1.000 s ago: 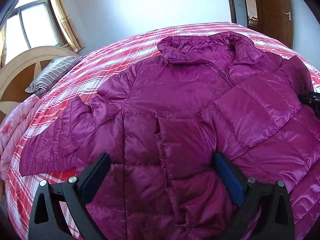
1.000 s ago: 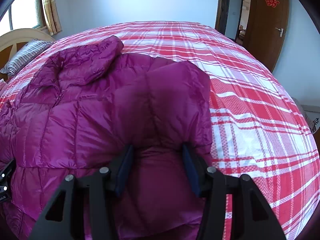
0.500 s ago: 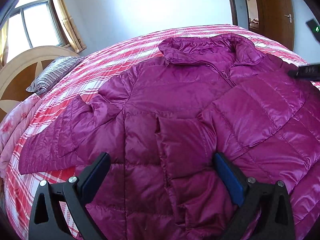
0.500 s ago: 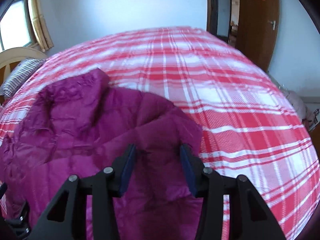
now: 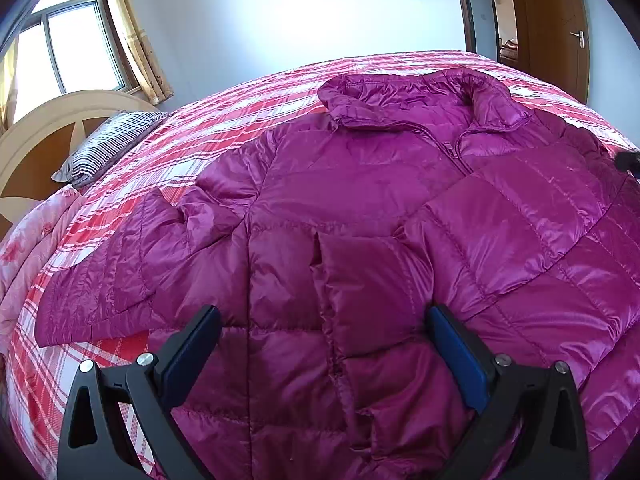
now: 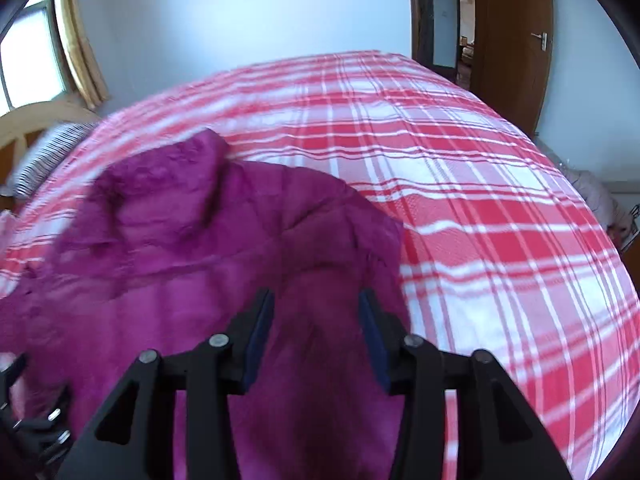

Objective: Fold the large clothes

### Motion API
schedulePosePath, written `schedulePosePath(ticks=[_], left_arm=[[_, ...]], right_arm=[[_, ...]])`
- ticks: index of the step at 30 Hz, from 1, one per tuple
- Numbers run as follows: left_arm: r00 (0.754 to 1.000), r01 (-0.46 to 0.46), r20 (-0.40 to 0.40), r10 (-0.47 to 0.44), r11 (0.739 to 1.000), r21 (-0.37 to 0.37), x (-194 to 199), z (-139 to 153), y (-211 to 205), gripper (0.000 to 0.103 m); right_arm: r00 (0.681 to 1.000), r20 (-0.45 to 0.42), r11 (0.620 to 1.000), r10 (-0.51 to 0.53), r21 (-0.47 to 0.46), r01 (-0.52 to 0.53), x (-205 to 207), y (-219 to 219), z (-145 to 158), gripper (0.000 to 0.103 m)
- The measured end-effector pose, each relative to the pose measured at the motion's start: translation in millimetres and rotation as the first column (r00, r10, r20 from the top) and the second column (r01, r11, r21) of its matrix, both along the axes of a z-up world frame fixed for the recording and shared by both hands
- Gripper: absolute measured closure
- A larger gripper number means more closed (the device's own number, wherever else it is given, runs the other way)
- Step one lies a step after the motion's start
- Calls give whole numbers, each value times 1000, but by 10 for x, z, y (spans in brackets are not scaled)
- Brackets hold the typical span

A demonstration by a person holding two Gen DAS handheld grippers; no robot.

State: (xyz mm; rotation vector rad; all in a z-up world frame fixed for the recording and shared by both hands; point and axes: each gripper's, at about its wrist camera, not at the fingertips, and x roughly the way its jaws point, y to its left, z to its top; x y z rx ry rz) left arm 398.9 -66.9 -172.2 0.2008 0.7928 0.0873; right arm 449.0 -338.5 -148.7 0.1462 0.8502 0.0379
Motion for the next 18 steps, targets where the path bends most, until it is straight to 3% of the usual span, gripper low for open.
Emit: schedulePosePath(ticks=[2, 4, 10, 13, 15, 18], left_arm=[[1000, 0, -1, 0, 1000, 0, -2, 1, -2, 1], [1000, 0, 0, 0, 1000, -1, -1, 1, -1, 1], [1000, 0, 0, 0, 1000, -1, -1, 0, -1, 1], [1000, -1, -1, 1, 1000, -4, 1, -2, 0, 1], [1000, -1, 1, 1, 1000, -3, -2, 0, -5, 1], [1000, 0, 0, 0, 1000, -2, 0, 0, 0, 1]], right_arm=[[999, -25, 1000, 31, -5, -31, -121, 69, -56, 43], [996, -73, 996, 59, -67, -64, -172, 152, -230, 43], [992, -90, 978, 86, -184, -101, -161, 300, -397, 42], [990, -125, 974, 63, -207, -88, -106, 330, -297, 45], [997, -58, 984, 56, -168, -65, -241, 453, -70, 45], [992, -1, 980, 123, -160, -121, -366, 792, 100, 42]])
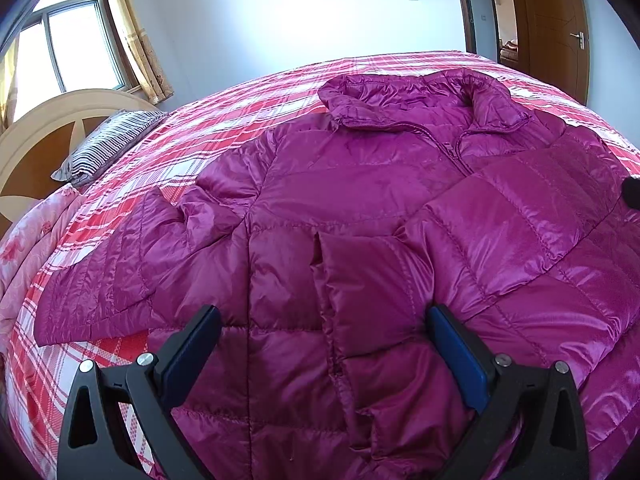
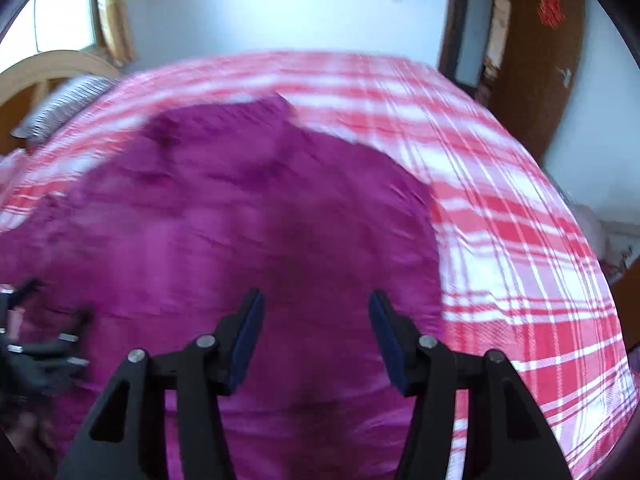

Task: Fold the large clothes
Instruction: 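Grasp the other sleeve cuff with the left gripper and lift it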

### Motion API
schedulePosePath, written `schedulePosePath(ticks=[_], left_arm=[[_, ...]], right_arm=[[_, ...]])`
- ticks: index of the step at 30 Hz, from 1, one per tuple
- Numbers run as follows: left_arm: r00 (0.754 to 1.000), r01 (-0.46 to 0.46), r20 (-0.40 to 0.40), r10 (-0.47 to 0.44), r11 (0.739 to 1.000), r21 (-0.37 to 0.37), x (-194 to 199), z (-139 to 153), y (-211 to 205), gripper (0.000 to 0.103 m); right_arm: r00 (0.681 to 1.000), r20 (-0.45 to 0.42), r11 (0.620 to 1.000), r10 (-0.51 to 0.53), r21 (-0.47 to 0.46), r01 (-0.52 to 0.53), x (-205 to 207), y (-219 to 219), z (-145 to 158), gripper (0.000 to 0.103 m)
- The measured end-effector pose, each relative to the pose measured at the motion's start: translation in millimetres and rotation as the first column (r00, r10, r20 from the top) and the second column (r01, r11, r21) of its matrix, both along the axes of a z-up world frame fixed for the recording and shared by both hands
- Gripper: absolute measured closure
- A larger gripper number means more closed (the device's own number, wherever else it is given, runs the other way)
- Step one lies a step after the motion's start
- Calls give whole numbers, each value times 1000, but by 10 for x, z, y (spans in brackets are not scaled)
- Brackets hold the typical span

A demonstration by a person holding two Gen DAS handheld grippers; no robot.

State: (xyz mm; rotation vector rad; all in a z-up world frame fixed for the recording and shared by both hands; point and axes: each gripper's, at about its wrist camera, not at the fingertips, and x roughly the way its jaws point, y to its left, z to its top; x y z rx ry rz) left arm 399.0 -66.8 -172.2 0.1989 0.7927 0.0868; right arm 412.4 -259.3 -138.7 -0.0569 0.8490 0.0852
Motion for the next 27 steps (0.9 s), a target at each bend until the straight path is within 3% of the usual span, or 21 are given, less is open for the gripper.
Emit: schedulePosePath(ticks=[4, 9, 13, 19, 23, 27], left_arm=[[1000, -1, -3, 1, 1000, -18, 4, 2, 19, 1], [1000, -1, -2, 1, 1000, -26, -4, 5, 33, 1], [1000, 4, -1, -4, 999, -41, -16, 30, 57, 1], [1000, 22, -10, -23, 992, -128, -257, 251, 346, 1], [996, -26, 88, 32, 998, -64, -549, 518, 901, 1], [979, -170, 116, 170, 985, -6, -664, 560, 1809, 1]], right_arm=[[998, -27, 998, 51, -22, -52, -2, 379, -172, 42], [998, -56, 999, 23, 24, -22, 45, 360, -549, 42], [999, -35, 1000, 18, 4, -18, 18, 362, -595, 41], [999, -27, 1000, 20, -10, -20, 5, 386, -604, 40], [1000, -18, 999, 19, -34, -20, -26, 399, -594, 40], [1000, -12, 999, 18, -43, -19, -25, 419, -595, 39]])
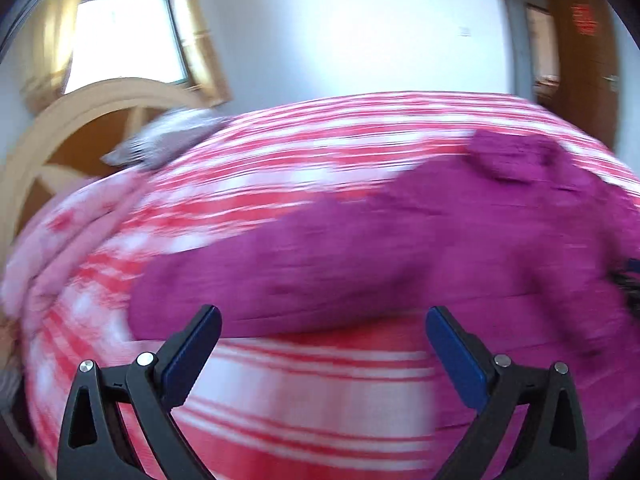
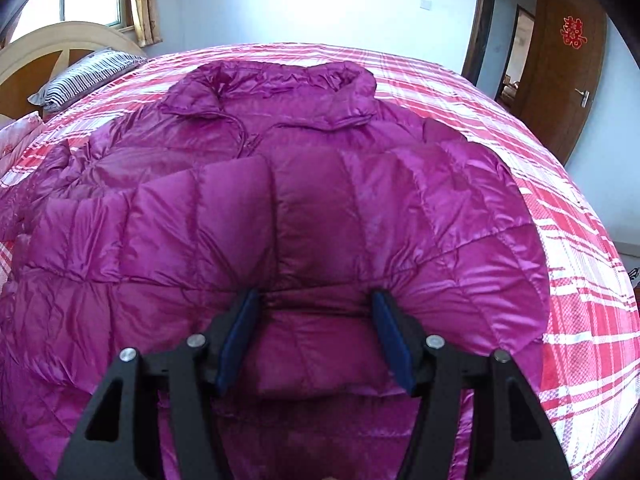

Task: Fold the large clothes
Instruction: 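Grasp the other sleeve cuff with the left gripper and lift it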

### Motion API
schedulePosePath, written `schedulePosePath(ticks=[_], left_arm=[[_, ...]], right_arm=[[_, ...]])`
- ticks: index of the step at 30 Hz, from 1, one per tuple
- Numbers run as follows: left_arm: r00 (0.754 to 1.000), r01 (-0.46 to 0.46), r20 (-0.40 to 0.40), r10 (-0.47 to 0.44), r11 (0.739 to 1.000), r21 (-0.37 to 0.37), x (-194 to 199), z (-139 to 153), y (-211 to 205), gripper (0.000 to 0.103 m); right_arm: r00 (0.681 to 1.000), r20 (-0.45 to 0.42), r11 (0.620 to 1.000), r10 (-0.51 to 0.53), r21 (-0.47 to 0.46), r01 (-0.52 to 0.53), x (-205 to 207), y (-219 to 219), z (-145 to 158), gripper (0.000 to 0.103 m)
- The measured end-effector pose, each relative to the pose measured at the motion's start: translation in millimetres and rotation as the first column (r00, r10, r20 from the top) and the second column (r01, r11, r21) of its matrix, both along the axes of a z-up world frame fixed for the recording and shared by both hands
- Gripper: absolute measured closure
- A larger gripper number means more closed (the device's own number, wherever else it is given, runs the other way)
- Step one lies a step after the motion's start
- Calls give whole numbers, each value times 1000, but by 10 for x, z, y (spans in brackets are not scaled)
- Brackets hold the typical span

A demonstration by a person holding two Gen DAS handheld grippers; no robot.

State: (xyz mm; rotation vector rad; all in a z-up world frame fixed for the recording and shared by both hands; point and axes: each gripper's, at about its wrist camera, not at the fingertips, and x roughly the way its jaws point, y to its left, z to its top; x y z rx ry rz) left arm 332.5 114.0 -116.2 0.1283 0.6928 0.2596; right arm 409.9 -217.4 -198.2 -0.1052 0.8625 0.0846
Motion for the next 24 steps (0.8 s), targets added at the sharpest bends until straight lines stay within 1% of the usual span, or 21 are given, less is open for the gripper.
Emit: schedulePosePath(ticks=[2, 3, 4, 6, 7, 9, 12, 14, 15, 16, 18, 19, 20, 21, 23, 24], left_arm=[[993, -114, -38, 115, 993, 16, 17, -78, 593, 1], [981, -186, -50, 187, 982, 15, 24, -112, 896, 1], [969, -240, -52, 240, 971, 6, 23, -124, 1123, 1], [941, -335, -59, 332, 940, -60, 5, -139, 1614, 1], [930, -366, -58, 362, 926, -94, -6, -134, 1797, 1], [915, -403, -51, 401, 896, -188, -18, -115, 2143, 1], [917, -389, -38, 397, 868, -307, 2, -109, 2361, 2], [921, -377, -39, 387, 865, -330, 49, -138, 2366, 3], [927, -366, -51, 371, 868, -335, 100, -187, 2358, 6], [928, -367, -64, 367, 871, -328, 153, -231, 2331, 10], [936, -351, -89, 342, 873, -338, 243, -316, 2312, 34], [939, -344, -106, 328, 872, -349, 279, -364, 2308, 38], [941, -339, -117, 319, 869, -361, 299, -400, 2298, 46], [943, -334, -120, 311, 868, -369, 314, -435, 2284, 47], [943, -334, -131, 308, 875, -349, 349, -494, 2257, 47], [944, -331, -132, 304, 877, -348, 359, -515, 2247, 51]], right_arm=[[1000, 3, 1000, 1, -5, -1, -4, 3, 1, 39], [1000, 5, 1000, 1, -10, -1, -4, 9, 1, 39], [1000, 7, 1000, 1, -15, -1, -5, 16, 1, 39], [1000, 11, 1000, 1, -23, -1, -11, 22, 2, 39], [1000, 12, 1000, 1, -27, -1, -17, 22, 1, 39], [1000, 15, 999, 1, -35, 0, -19, 32, 3, 39], [1000, 19, 999, -2, -48, 3, -25, 46, 4, 38], [1000, 22, 998, -4, -56, 5, -27, 56, 3, 38], [1000, 23, 998, -4, -60, 6, -27, 60, 3, 37], [1000, 23, 998, -5, -66, 6, -24, 69, 3, 37], [1000, 25, 998, -5, -70, 7, -27, 73, 1, 37], [1000, 25, 998, -5, -69, 7, -26, 72, 1, 37], [1000, 25, 998, -5, -69, 7, -27, 74, 2, 37], [1000, 26, 998, -5, -68, 7, -30, 73, 2, 37], [1000, 27, 997, -5, -71, 7, -32, 72, 2, 37], [1000, 27, 997, -5, -71, 7, -32, 70, 2, 37]])
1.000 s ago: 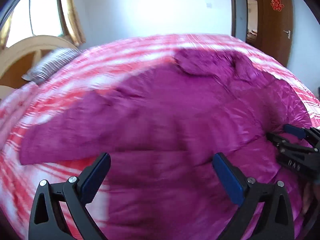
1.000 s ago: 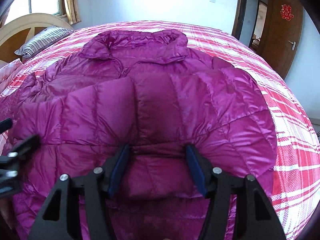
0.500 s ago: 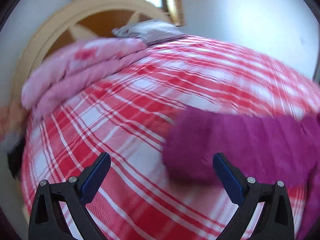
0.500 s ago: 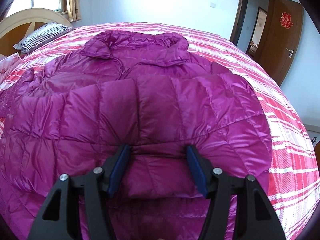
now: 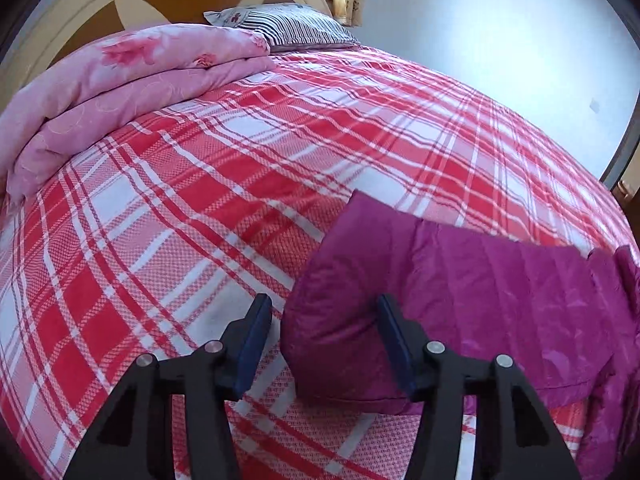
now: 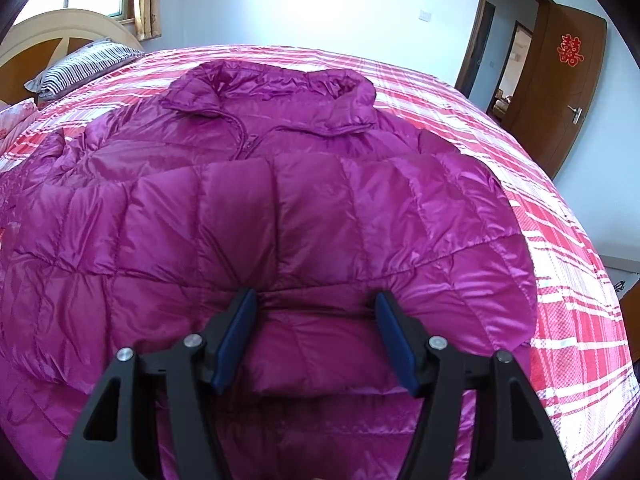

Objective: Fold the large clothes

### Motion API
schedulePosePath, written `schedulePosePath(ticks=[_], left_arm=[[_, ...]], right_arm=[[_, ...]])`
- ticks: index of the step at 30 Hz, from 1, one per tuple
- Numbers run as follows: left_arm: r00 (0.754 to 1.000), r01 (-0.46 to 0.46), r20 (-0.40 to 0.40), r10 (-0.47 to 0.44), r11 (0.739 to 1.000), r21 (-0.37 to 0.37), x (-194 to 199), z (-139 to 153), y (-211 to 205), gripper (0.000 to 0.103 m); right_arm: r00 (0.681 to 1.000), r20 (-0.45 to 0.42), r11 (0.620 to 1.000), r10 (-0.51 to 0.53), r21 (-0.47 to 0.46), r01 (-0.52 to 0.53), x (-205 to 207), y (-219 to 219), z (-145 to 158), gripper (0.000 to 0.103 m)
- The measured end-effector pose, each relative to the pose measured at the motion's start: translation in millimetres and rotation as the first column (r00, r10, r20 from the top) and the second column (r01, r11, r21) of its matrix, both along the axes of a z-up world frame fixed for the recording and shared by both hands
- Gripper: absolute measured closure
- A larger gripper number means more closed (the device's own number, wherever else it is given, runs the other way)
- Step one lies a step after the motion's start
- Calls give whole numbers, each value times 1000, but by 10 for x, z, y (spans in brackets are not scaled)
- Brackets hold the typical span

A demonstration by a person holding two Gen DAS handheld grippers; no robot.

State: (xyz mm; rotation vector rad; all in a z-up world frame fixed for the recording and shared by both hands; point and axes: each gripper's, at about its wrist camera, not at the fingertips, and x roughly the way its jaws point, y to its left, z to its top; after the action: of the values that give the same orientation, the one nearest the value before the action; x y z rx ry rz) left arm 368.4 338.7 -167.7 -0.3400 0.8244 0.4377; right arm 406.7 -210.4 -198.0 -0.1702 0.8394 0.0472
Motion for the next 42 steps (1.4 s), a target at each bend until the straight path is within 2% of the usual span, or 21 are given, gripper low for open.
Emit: schedulePosePath(ticks=[3, 5, 6, 9, 13, 15, 17, 20, 26, 29, 32, 37, 39, 42], left_arm=[[1000, 25, 10, -25, 1000, -6, -3, 14, -19, 73], [999, 42, 14, -42, 999, 30, -6, 72, -58, 87], [999, 47, 17, -48, 998, 49, -8, 113, -75, 89], [997, 53, 55, -57, 996, 78, -25, 276, -104, 92], [986, 82, 125, -106, 980, 182, -42, 658, -291, 93], [975, 103, 170, -140, 973, 208, -60, 866, -400, 94], [964, 121, 213, -162, 974, 193, -67, 1046, -469, 94], [935, 164, 282, -215, 967, 192, -99, 1352, -660, 94], [852, 284, 386, -354, 931, 229, -219, 1888, -1287, 94], [797, 351, 426, -427, 903, 248, -264, 2110, -1649, 95], [745, 430, 438, -503, 864, 262, -287, 2234, -2055, 95], [680, 527, 427, -597, 802, 281, -300, 2177, -2692, 95], [661, 561, 409, -629, 776, 287, -292, 2030, -2950, 95], [649, 606, 372, -664, 747, 274, -235, 1776, -3270, 94]], right_arm=[[1000, 3, 1000, -1, -3, 1, -8, 1, 5, 37], [1000, 4, 1000, -2, -4, 2, -12, 0, 6, 37], [1000, 5, 1000, -1, -4, 1, -13, -5, 7, 37], [1000, 6, 1000, -1, -2, 1, -17, -7, 8, 36], [1000, 6, 1000, -2, -5, 2, -16, -5, 6, 36], [1000, 6, 1000, -2, -3, 2, -16, -8, 6, 36], [1000, 6, 1000, -2, -2, 2, -16, -4, 5, 36], [1000, 6, 1000, -2, 1, 2, -18, -10, 8, 36], [1000, 8, 1000, -2, -1, 2, -23, -9, 11, 36], [1000, 8, 1000, -2, -1, 2, -23, -7, 13, 36], [1000, 8, 1000, -2, -1, 2, -24, -8, 12, 36], [1000, 8, 1000, -4, 24, 4, -24, -33, 27, 36], [1000, 7, 999, -7, 37, 6, -21, -56, 29, 35], [1000, 8, 999, -9, 41, 9, -12, -60, 32, 35]])
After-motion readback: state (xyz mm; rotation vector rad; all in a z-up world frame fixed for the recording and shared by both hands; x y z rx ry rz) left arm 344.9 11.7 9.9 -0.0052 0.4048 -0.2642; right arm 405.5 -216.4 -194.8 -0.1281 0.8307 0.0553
